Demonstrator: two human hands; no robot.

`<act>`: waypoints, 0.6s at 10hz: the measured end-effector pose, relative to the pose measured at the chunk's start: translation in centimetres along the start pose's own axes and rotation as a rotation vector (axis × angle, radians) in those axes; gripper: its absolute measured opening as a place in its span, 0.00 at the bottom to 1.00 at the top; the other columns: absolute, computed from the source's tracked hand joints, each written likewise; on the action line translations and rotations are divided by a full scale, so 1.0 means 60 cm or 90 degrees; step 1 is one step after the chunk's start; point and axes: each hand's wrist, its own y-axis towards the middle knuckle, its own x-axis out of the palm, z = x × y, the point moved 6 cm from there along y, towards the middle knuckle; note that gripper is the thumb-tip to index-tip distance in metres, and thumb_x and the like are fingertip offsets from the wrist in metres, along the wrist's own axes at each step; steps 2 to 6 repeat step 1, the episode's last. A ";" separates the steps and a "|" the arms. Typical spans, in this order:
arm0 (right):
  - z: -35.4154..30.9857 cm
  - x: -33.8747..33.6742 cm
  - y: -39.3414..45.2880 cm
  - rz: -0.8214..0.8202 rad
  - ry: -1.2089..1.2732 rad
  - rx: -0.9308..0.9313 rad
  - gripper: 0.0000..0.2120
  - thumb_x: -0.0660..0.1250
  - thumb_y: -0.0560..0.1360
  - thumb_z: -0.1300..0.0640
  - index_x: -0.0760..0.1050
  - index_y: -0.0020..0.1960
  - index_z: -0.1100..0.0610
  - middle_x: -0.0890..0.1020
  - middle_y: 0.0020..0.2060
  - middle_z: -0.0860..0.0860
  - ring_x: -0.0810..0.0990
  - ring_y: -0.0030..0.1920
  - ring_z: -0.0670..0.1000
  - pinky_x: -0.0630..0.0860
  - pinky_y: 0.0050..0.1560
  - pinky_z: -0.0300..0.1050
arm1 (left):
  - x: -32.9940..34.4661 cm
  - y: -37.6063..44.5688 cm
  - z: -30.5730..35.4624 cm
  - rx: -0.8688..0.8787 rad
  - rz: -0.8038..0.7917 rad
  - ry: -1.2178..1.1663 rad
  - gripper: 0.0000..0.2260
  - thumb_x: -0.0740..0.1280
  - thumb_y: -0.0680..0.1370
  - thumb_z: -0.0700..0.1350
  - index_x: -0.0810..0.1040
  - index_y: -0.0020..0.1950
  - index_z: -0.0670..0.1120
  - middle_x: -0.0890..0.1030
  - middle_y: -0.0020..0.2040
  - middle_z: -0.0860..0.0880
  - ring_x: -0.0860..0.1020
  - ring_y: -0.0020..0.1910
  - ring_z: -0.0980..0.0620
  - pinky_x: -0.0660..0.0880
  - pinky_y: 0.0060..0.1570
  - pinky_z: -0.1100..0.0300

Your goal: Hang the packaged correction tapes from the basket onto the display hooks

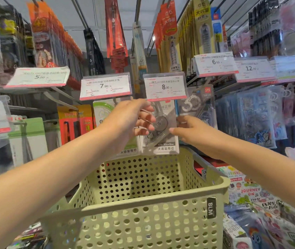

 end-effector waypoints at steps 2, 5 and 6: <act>0.000 -0.012 -0.019 -0.001 0.019 0.021 0.27 0.66 0.75 0.54 0.62 0.72 0.57 0.72 0.66 0.52 0.72 0.64 0.52 0.68 0.68 0.51 | 0.005 -0.011 -0.012 -0.048 -0.037 0.034 0.07 0.60 0.78 0.41 0.75 0.43 0.42 0.80 0.31 0.46 0.76 0.28 0.50 0.73 0.26 0.63; 0.000 -0.012 -0.019 -0.001 0.019 0.021 0.27 0.66 0.75 0.54 0.62 0.72 0.57 0.72 0.66 0.52 0.72 0.64 0.52 0.68 0.68 0.51 | 0.005 -0.011 -0.012 -0.048 -0.037 0.034 0.07 0.60 0.78 0.41 0.75 0.43 0.42 0.80 0.31 0.46 0.76 0.28 0.50 0.73 0.26 0.63; 0.000 -0.012 -0.019 -0.001 0.019 0.021 0.27 0.66 0.75 0.54 0.62 0.72 0.57 0.72 0.66 0.52 0.72 0.64 0.52 0.68 0.68 0.51 | 0.005 -0.011 -0.012 -0.048 -0.037 0.034 0.07 0.60 0.78 0.41 0.75 0.43 0.42 0.80 0.31 0.46 0.76 0.28 0.50 0.73 0.26 0.63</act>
